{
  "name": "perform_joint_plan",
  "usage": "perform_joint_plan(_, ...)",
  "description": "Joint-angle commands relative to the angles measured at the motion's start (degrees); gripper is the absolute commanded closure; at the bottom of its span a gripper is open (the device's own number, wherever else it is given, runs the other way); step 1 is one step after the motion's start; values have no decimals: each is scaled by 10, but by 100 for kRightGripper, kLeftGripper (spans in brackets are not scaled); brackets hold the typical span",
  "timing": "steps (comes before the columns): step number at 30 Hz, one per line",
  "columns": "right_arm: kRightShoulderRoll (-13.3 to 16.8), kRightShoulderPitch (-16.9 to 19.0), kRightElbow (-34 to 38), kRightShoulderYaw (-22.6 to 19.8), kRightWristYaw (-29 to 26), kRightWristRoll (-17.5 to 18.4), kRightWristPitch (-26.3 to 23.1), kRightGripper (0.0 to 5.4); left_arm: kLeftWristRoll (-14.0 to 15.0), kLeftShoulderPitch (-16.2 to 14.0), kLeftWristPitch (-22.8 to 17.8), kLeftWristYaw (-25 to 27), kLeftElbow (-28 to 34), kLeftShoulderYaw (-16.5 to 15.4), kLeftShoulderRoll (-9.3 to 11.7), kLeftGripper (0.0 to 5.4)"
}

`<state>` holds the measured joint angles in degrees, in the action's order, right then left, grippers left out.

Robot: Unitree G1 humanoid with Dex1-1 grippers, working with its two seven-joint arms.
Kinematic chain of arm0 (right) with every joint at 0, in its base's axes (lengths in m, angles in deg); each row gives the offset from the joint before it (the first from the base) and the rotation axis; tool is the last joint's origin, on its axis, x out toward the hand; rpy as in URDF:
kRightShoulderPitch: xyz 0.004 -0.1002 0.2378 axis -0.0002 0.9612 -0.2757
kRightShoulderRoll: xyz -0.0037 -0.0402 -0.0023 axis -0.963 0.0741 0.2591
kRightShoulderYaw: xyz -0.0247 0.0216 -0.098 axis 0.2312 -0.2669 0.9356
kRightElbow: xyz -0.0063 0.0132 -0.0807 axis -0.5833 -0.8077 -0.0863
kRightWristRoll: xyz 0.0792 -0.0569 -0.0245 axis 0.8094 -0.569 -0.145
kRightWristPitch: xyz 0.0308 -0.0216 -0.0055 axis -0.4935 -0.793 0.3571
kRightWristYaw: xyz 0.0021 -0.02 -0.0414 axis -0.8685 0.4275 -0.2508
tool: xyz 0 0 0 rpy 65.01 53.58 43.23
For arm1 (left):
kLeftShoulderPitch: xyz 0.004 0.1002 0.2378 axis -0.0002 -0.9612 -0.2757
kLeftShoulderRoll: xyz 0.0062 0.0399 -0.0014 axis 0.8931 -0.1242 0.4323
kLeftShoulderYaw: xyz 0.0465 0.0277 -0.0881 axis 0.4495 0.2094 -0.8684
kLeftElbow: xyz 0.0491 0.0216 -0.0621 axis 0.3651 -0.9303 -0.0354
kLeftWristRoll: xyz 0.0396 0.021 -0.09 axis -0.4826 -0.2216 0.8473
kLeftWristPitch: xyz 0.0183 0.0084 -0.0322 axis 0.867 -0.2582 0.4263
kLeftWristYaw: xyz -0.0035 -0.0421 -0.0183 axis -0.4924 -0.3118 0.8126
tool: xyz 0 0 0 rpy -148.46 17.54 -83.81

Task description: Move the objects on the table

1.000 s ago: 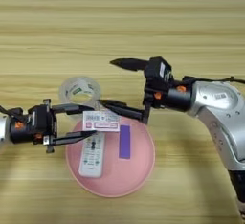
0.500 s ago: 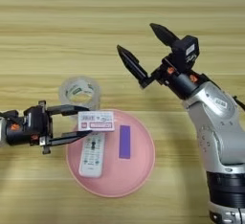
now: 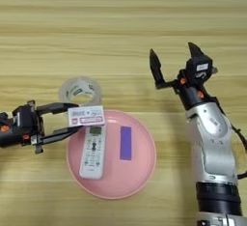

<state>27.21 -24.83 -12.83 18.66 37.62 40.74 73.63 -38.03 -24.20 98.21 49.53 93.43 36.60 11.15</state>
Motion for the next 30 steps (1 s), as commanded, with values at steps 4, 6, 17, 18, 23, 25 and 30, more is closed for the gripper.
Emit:
perform_joint_plan(4, -12, -38, -143, -31, 31, -17, 94, 0, 13, -29, 12, -22, -15, -36, -1, 335)
perform_joint_plan(6, -13, -46, -183, -36, 32, -17, 115, 0, 11, -35, 17, -28, -22, -41, 0, 335)
perform_joint_plan(17, -20, -60, -284, -45, 17, -8, 197, 0, 19, -74, 29, -56, -46, -84, -1, 335)
perform_joint_plan(18, -21, -60, -288, -44, 16, -7, 202, 0, 17, -77, 30, -60, -48, -88, -1, 335)
perform_joint_plan(23, -25, -61, -306, -45, 9, -2, 220, 0, 1, -86, 27, -99, -70, -108, -8, 335)
perform_joint_plan(25, -26, -61, -314, -46, 7, -1, 225, 0, -12, -90, 30, -117, -80, -113, -9, 335)
perform_joint_plan(30, -28, -64, -327, -50, 7, 6, 231, 0, -22, -113, 24, -136, -78, -114, -10, 335)
